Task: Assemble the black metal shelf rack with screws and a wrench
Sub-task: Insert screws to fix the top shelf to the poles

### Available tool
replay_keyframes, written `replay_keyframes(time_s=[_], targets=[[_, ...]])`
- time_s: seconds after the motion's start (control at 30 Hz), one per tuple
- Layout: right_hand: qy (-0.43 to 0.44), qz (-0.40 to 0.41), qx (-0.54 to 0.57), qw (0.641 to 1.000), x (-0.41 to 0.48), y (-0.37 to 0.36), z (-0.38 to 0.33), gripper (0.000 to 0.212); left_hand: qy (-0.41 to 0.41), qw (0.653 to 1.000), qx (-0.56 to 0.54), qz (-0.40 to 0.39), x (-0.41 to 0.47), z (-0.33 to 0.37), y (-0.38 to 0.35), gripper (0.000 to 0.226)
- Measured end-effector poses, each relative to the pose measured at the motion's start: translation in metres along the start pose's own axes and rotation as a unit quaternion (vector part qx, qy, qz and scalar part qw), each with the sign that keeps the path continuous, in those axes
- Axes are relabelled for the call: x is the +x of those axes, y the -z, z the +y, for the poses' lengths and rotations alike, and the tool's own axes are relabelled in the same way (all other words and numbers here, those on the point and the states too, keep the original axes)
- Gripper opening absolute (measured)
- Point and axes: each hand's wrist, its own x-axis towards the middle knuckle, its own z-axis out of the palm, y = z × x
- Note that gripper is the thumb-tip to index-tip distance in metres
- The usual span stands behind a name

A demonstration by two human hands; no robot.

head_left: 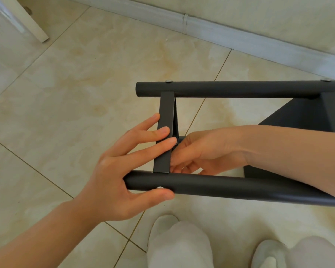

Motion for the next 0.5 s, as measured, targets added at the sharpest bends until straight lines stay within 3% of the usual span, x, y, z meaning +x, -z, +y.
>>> replay_keyframes(time_s=[0.27,0.5], targets=[[0.02,-0.015,0.016,1.0,-0.0046,0.0033,-0.0025,0.01,0.0,1.0,-0.002,0.001,-0.0023,-0.0003,0.0002,0.064],[0.013,0.003,0.002,1.0,0.0049,-0.0026,-0.0021,0.023,0.003,1.0,-0.009,0.005,-0.0031,-0.0008,-0.0002,0.063]])
